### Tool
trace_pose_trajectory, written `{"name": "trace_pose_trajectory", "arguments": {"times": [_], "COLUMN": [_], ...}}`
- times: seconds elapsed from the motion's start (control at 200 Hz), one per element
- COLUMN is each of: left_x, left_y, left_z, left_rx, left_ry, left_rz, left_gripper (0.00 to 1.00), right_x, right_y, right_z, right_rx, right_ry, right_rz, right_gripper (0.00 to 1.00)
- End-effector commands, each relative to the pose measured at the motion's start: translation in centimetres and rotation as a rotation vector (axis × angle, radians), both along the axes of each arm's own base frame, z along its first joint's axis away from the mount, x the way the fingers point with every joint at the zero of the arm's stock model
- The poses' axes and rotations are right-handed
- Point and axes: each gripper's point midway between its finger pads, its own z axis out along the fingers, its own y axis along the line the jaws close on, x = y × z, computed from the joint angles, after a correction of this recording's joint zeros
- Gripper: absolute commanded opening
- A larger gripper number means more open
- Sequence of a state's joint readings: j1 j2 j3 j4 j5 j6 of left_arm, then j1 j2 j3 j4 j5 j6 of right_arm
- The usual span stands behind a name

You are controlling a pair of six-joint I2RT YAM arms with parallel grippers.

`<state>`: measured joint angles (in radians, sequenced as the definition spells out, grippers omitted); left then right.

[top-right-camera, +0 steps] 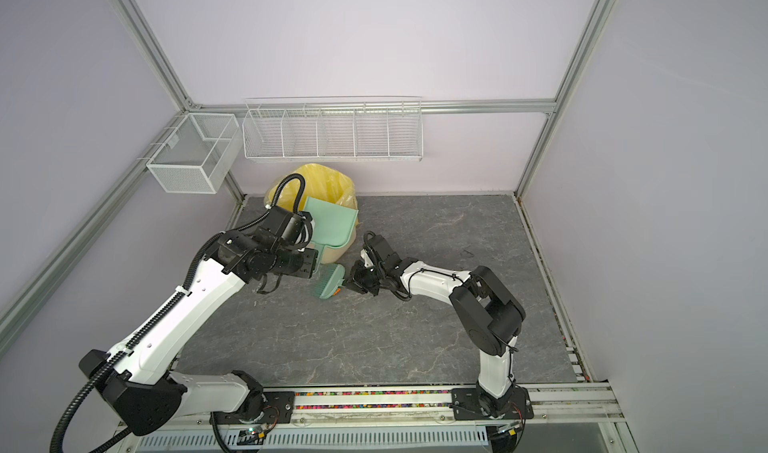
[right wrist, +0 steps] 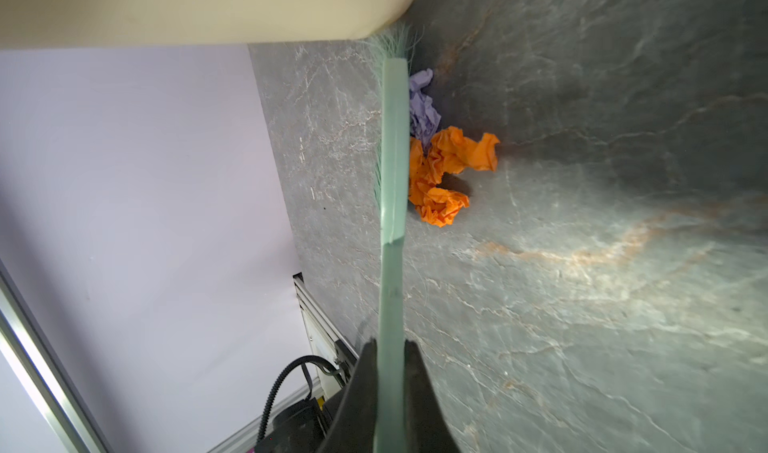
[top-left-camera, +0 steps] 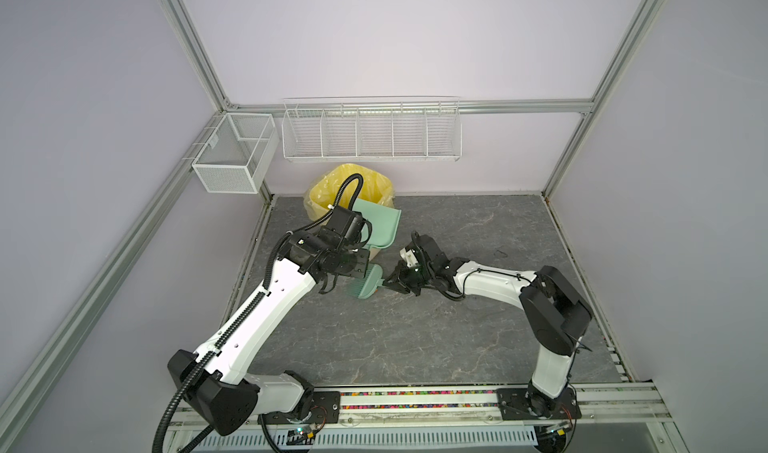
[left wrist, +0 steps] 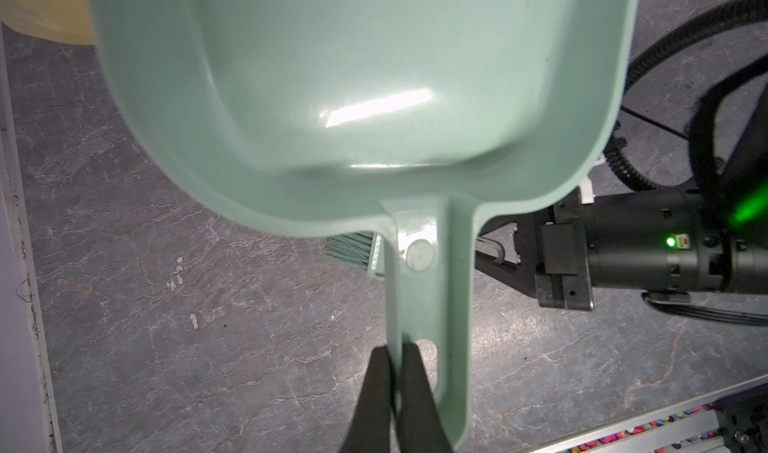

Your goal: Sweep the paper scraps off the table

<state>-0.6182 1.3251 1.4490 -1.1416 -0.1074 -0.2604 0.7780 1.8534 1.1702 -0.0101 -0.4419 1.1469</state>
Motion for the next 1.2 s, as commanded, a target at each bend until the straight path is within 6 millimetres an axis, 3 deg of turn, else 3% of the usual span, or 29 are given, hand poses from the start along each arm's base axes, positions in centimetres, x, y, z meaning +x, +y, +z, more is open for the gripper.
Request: {"name": "trace_pose_trajectory", "arguments": {"times": [0.0,0.495,0.735,0.88,1.085,1.195], "left_x": [-0.5,-1.4,-1.7,-2.1,-2.2,-2.2], "left_y": [0.0,-1.9,-2.8,-4.4,-5.8,-6.3], "left_z": [0.0,-0.6,-1.4,-2.0,-2.9,-3.0], "left_rx": [-0.011,-0.035,-0.07,-0.083,-0.081,-0.089], "left_ry": [0.016,0.055,0.063,0.078,0.107,0.109], "left_rz": [0.0,-0.046,-0.045,-0.08,-0.111,-0.115], "left_gripper": [0.0,0.0,0.0,0.0,0.0,0.0], "right_x": [-1.2,-1.5,-1.6,-1.8,-0.6,-0.4], "right_y": [-2.3,-11.1,-16.2,-17.4,-17.2,-17.4], "right_z": [-1.1,-2.0,-0.8,1.0,6.2,7.8], "right_rx": [-0.065,-0.166,-0.212,-0.148,-0.108,-0.114], "right_ry": [0.056,0.138,0.138,0.124,-0.015,-0.054], "right_rz": [0.029,0.037,0.026,0.006,-0.005,0.003], "right_gripper": [0.07,0.07,0.07,0.07,0.07,0.07]}}
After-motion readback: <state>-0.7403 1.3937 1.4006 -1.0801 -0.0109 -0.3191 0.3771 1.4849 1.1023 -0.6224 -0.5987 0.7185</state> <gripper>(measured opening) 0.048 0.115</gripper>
